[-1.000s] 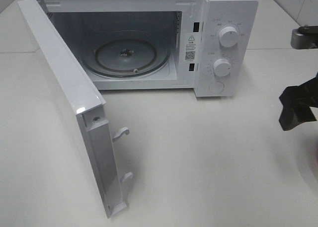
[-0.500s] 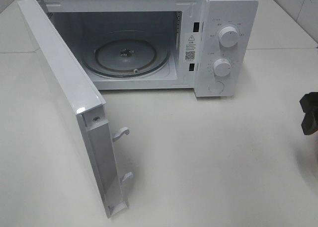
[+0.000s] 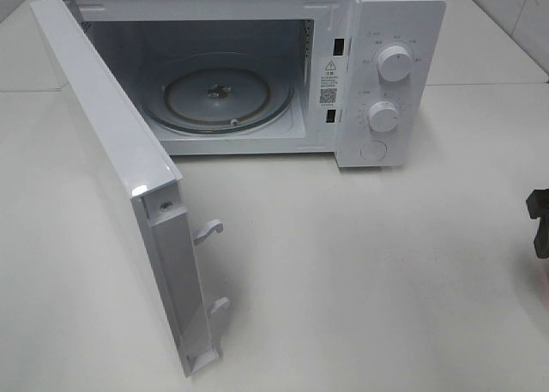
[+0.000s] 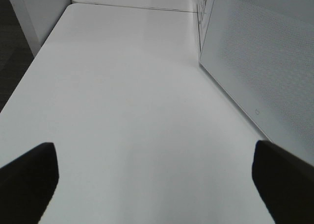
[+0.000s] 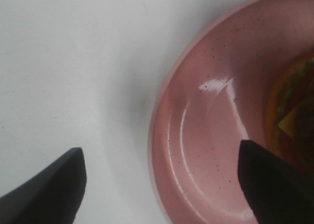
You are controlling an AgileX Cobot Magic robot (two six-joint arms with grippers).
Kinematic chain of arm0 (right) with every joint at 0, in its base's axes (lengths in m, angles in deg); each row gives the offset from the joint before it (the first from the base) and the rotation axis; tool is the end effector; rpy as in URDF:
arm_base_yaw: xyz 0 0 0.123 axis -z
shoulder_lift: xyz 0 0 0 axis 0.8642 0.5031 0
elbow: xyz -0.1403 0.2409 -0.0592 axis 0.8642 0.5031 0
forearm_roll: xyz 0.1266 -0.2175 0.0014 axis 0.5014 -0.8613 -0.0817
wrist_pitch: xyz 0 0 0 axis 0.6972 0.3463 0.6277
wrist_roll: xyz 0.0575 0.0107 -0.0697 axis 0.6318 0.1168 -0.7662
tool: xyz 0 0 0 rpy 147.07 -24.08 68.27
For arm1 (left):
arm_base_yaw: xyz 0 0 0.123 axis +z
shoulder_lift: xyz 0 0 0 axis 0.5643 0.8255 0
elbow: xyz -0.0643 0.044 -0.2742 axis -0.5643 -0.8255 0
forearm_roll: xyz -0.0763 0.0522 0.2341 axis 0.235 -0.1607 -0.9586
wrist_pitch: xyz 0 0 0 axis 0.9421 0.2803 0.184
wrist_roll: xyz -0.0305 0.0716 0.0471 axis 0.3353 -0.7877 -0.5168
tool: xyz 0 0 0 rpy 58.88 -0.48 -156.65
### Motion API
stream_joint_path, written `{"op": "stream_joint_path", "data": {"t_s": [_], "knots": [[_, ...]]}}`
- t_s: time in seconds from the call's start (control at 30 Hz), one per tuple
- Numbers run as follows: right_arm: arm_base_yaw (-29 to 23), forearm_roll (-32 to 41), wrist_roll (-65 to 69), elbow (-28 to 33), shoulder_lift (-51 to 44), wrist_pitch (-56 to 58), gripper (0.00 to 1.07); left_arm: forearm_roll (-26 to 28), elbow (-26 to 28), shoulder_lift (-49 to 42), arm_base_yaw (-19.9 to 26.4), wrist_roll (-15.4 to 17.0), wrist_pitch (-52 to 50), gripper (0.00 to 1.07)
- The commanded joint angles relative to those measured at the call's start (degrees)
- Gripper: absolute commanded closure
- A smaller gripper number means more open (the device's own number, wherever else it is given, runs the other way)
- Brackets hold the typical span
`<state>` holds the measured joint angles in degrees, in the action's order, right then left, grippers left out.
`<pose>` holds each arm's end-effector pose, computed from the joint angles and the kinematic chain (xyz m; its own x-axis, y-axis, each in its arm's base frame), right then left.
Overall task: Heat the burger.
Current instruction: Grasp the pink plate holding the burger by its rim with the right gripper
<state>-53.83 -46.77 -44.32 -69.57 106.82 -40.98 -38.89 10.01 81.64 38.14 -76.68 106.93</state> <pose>0.2473 -0.0325 0.1683 -0.9564 0.1163 -0.2679 0.1386 0.9881 -0.0661 -0.0081 -0.0024 0.2811 -0.4444 -0.0470 -0.8946 -0.0550 0.9982 -0.0251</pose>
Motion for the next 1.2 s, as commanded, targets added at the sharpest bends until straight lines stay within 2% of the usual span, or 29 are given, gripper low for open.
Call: {"op": "stream_joint_path", "data": {"t_s": [0.03, 0.53, 1.2], "knots": [[0.57, -0.63, 0.57, 0.29, 2.41, -2.01, 0.26, 0.34, -0.11, -0.69, 0.11, 0.11, -0.06, 0.07], [0.57, -1.72, 1.66, 0.29, 11.69, -7.85, 0.29, 0.29, -0.11, -0.69, 0.11, 0.11, -0.06, 0.07], [0.57, -3.15, 4.24, 1.83, 12.32, -12.66, 0.32, 0.29, -0.11, -0.69, 0.11, 0.11, -0.06, 0.07]]}}
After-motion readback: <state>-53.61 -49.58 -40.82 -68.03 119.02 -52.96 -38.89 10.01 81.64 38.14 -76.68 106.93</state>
